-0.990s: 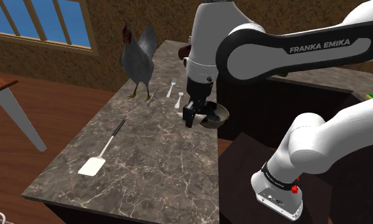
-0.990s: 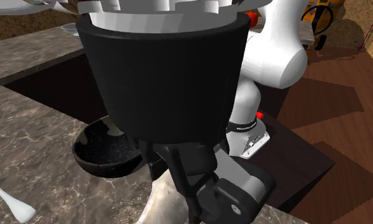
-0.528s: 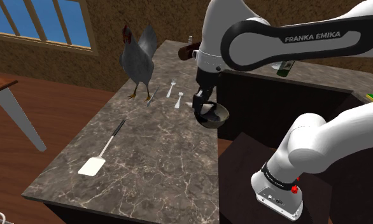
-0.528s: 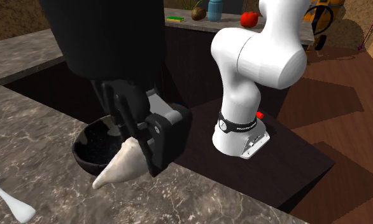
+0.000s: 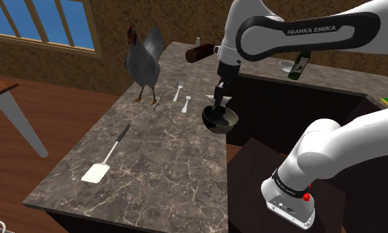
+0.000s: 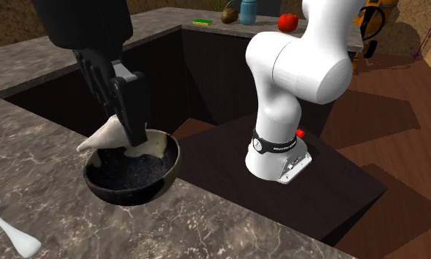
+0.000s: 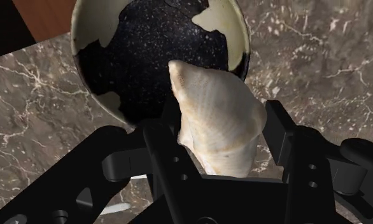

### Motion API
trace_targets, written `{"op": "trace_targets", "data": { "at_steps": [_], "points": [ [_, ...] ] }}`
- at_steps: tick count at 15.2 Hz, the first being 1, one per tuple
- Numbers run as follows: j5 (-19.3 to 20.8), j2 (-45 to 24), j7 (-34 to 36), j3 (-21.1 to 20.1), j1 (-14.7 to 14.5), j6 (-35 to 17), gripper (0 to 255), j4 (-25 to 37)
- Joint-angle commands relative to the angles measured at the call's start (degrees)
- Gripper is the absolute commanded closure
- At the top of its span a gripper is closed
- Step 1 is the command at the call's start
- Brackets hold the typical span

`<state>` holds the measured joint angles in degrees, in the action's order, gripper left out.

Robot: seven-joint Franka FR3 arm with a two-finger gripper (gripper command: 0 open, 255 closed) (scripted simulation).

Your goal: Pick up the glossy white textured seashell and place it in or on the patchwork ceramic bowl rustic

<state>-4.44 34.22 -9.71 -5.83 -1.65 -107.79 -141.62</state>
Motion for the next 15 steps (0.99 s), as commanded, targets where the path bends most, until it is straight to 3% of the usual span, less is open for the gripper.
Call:
{"op": "trace_targets", "data": {
  "at_steps": [1, 2, 15],
  "points": [
    [1.45, -1.01, -2.97, 2.36, 1.38, -0.29, 255, 0.60],
    [2.57, -1.83, -5.35, 4.29, 2.49, -0.48, 255, 1.17],
    [2.39, -4.52, -5.53, 4.14, 2.43, -11.35, 255, -7.02]
  ]
}}
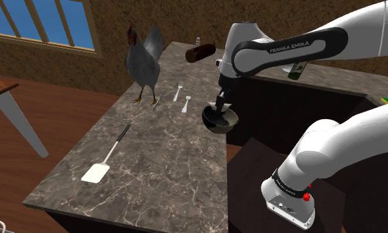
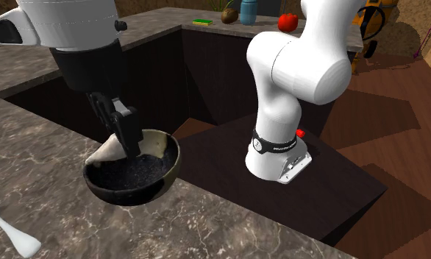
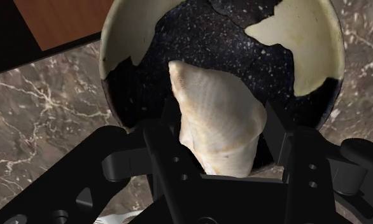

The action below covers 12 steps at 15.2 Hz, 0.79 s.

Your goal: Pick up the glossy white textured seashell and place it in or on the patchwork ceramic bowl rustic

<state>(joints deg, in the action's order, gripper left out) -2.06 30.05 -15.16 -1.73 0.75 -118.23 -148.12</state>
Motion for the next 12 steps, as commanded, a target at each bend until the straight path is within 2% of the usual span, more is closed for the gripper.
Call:
{"op": "trace_targets", "data": {
  "at_steps": [1, 8, 9, 12],
  "points": [
    [0.01, -0.41, -0.08, 0.04, 0.03, -1.12, 255, -0.67],
    [0.01, -0.42, -0.08, 0.04, 0.03, -1.13, 255, -0.66],
    [0.01, -0.42, -0.08, 0.04, 0.03, -1.13, 0, -0.66],
    [0.01, -0.42, -0.08, 0.04, 0.03, -1.13, 0, -0.66]
  ]
}}
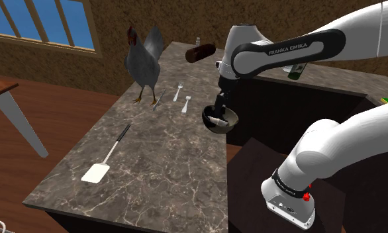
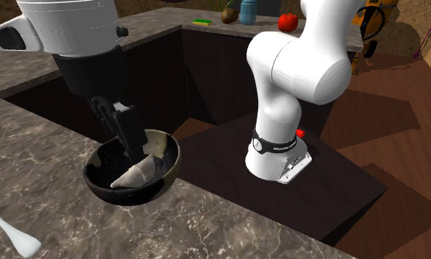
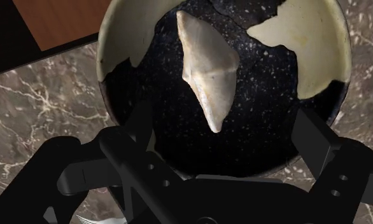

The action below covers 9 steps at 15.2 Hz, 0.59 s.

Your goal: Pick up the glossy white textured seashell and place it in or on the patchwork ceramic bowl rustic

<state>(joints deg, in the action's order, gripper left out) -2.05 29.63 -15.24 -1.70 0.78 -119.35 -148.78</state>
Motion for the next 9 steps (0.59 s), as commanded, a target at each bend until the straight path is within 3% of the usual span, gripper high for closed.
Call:
{"op": "trace_targets", "data": {
  "at_steps": [1, 2, 6, 9],
  "points": [
    [0.00, 0.00, 0.00, 0.00, 0.00, 0.00, 0, 0.00],
    [0.00, 0.00, 0.00, 0.00, 0.00, 0.00, 0, 0.00],
    [0.17, 2.30, 0.04, 0.18, 0.09, 8.04, 0, 5.74],
    [0.17, 2.30, 0.04, 0.18, 0.09, 8.04, 0, 5.74]
  ]
}}
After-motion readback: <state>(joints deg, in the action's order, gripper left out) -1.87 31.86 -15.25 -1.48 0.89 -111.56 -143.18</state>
